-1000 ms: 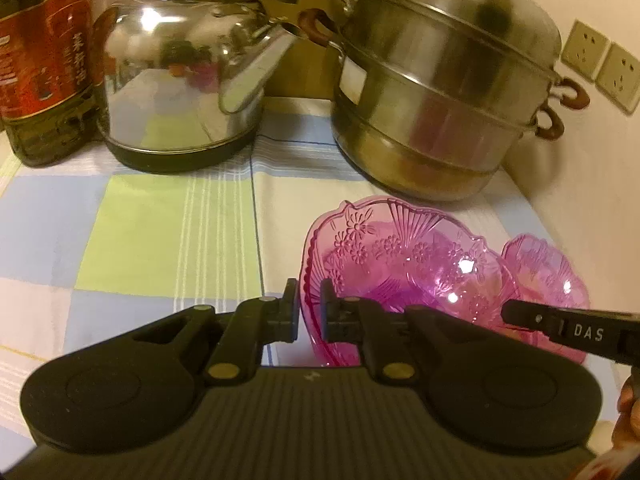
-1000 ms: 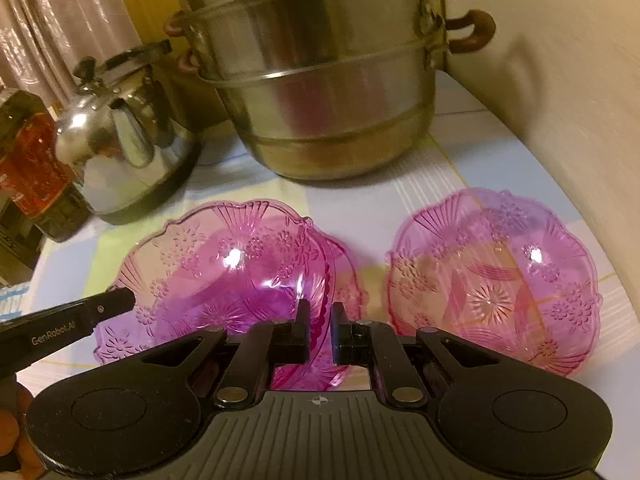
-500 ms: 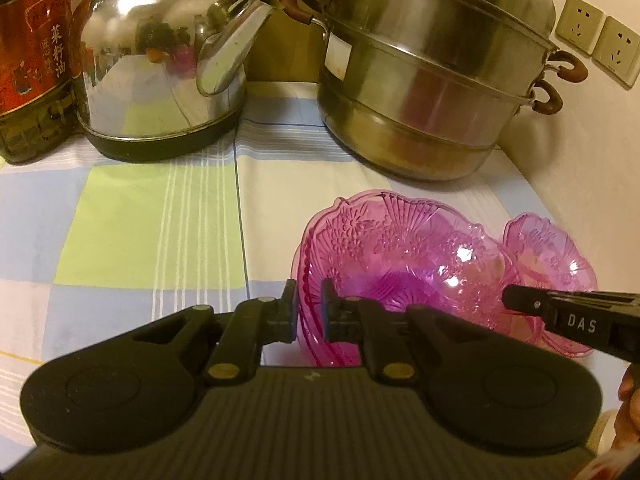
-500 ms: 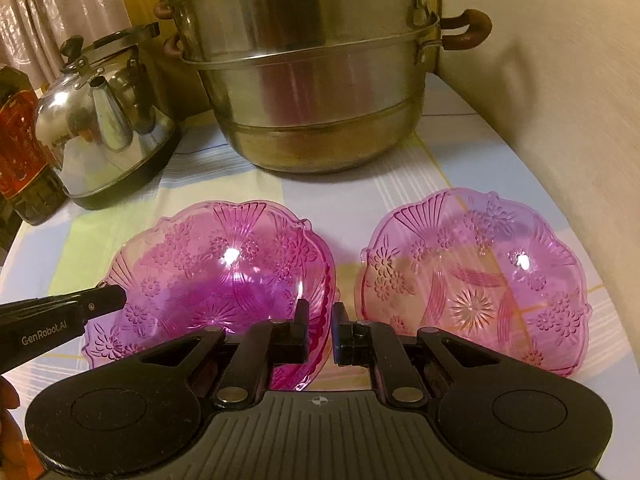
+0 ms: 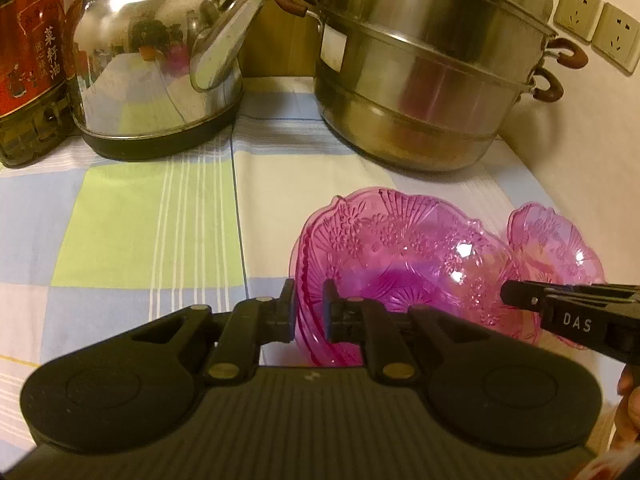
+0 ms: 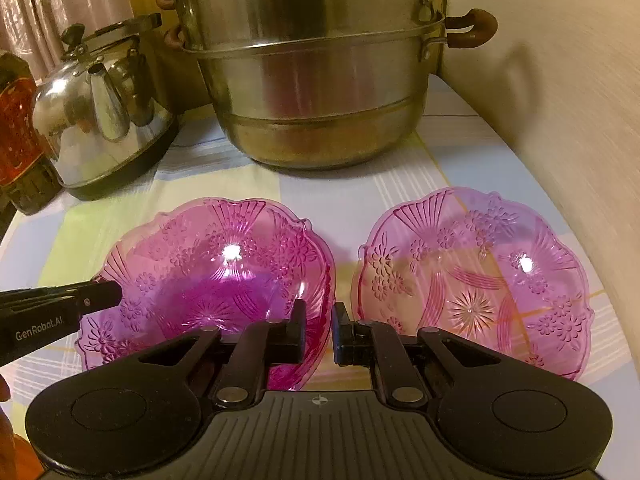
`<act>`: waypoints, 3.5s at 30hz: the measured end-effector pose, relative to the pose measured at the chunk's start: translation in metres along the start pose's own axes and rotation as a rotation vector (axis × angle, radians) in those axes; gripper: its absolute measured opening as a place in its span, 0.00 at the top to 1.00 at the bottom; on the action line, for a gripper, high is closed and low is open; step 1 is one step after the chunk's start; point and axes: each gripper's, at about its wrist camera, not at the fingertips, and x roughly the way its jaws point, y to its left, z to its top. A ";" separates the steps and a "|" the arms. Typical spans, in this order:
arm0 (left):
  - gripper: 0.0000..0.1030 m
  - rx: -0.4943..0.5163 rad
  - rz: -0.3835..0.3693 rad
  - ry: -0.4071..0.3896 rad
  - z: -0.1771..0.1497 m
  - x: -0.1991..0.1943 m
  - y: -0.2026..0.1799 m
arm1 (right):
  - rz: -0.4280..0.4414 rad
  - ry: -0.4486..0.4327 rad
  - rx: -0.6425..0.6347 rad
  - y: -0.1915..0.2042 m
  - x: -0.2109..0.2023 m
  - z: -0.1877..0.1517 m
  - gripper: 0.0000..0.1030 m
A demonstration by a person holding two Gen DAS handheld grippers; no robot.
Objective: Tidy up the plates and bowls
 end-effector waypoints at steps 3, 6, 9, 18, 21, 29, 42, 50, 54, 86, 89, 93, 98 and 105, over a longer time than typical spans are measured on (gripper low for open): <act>0.83 -0.003 0.003 -0.002 0.000 0.000 0.001 | -0.007 0.009 0.003 -0.001 0.003 0.000 0.89; 0.75 -0.013 0.009 -0.003 0.000 0.000 0.004 | 0.007 0.009 0.026 -0.005 0.003 0.000 0.89; 0.74 -0.026 0.013 -0.017 0.001 -0.003 0.007 | 0.033 0.006 0.073 -0.011 0.001 0.001 0.89; 0.74 -0.070 0.015 -0.042 0.006 -0.010 0.016 | 0.098 -0.037 0.211 -0.032 -0.013 0.005 0.89; 0.74 -0.070 0.005 -0.051 0.007 -0.014 0.014 | 0.120 -0.053 0.260 -0.038 -0.017 0.007 0.89; 0.74 -0.082 -0.017 -0.056 0.008 -0.016 0.013 | 0.167 -0.007 0.330 -0.050 -0.008 0.005 0.96; 0.74 -0.082 -0.022 -0.062 0.008 -0.020 0.012 | 0.168 -0.006 0.322 -0.050 -0.005 0.004 0.96; 0.70 -0.078 -0.084 -0.061 0.011 -0.028 -0.008 | 0.074 -0.068 0.248 -0.058 -0.027 0.001 0.94; 0.56 -0.056 -0.128 -0.060 0.008 -0.033 -0.030 | 0.060 -0.068 0.305 -0.078 -0.038 -0.004 0.74; 0.46 -0.102 -0.292 0.078 -0.017 -0.009 -0.132 | 0.044 -0.013 0.642 -0.194 -0.052 -0.041 0.54; 0.46 -0.112 -0.295 0.082 -0.018 -0.007 -0.134 | 0.050 -0.006 0.649 -0.196 -0.045 -0.042 0.58; 0.46 -0.128 -0.294 0.090 -0.019 -0.005 -0.135 | 0.064 0.007 0.675 -0.201 -0.037 -0.044 0.75; 0.46 -0.134 -0.297 0.096 -0.020 -0.002 -0.138 | 0.078 0.003 0.691 -0.207 -0.030 -0.047 0.86; 0.46 -0.147 -0.294 0.103 -0.022 0.000 -0.138 | 0.093 -0.002 0.735 -0.212 -0.031 -0.050 0.94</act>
